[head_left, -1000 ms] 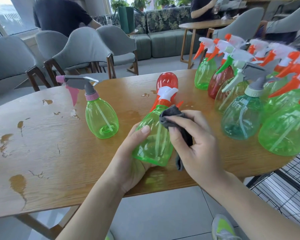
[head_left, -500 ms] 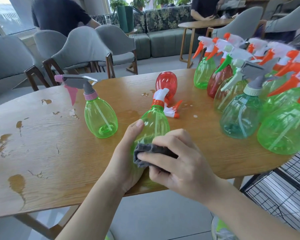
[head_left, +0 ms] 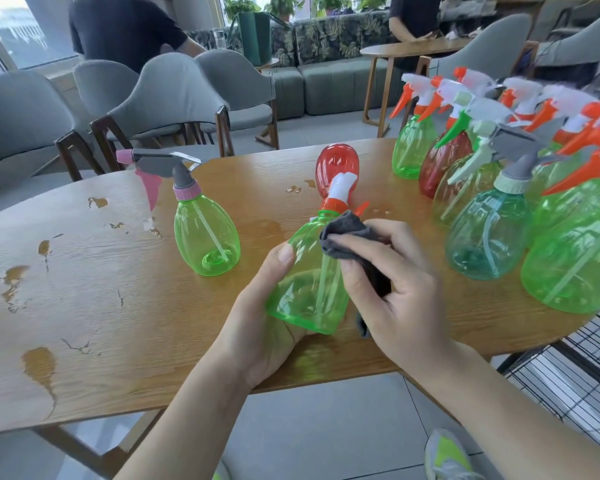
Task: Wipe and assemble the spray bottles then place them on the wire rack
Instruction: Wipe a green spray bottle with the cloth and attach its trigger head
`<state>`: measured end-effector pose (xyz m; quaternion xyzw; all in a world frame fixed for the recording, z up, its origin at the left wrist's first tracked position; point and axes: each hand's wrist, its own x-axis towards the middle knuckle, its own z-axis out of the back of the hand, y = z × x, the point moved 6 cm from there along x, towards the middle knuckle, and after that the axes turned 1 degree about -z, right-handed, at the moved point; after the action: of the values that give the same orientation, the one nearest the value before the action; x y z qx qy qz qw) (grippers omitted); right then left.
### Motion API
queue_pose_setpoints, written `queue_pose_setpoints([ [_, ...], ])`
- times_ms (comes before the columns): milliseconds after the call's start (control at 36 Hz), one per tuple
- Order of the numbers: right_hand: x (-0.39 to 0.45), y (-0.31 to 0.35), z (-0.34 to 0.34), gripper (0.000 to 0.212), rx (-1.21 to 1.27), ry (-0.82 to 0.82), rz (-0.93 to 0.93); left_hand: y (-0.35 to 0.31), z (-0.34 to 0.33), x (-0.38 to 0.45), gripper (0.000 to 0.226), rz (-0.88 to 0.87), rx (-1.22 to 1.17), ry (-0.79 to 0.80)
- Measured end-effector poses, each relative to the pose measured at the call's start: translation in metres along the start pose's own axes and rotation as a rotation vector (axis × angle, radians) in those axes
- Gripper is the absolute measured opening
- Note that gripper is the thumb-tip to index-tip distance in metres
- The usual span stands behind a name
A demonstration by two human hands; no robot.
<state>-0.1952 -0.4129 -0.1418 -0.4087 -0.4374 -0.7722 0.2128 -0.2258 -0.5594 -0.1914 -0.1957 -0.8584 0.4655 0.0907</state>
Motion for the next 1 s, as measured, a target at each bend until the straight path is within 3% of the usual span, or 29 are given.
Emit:
queue_pose_setpoints([
  [139,0.003,-0.008,0.002,0.023,-0.014,0.005,-0.076,0.001,0.000,0.004,0.081,0.008,0.092,-0.014],
  [222,0.001,-0.006,0.002,0.022,-0.009,0.011,-0.069,0.003,0.000,0.004,0.070,0.022,0.080,-0.009],
  [333,-0.010,0.015,-0.008,0.019,-0.046,0.068,0.110,0.004,-0.003,0.002,0.054,0.081,-0.017,-0.015],
  [417,-0.023,0.032,-0.019,0.019,-0.098,0.146,0.289,0.008,-0.014,-0.004,0.062,0.176,-0.223,0.113],
  [556,-0.027,0.033,-0.021,0.021,-0.208,0.153,0.407,0.004,-0.006,-0.002,0.058,0.133,-0.110,0.028],
  [667,-0.015,0.027,-0.013,0.021,-0.177,0.072,0.319,-0.001,-0.006,-0.001,0.058,0.065,-0.100,0.014],
  [861,0.006,-0.006,0.004,0.023,-0.012,-0.047,-0.094,-0.003,-0.011,-0.001,0.061,-0.018,-0.012,0.057],
  [1000,0.002,-0.002,0.004,0.024,0.046,-0.051,-0.112,-0.002,-0.009,-0.001,0.068,-0.034,-0.003,0.072],
])
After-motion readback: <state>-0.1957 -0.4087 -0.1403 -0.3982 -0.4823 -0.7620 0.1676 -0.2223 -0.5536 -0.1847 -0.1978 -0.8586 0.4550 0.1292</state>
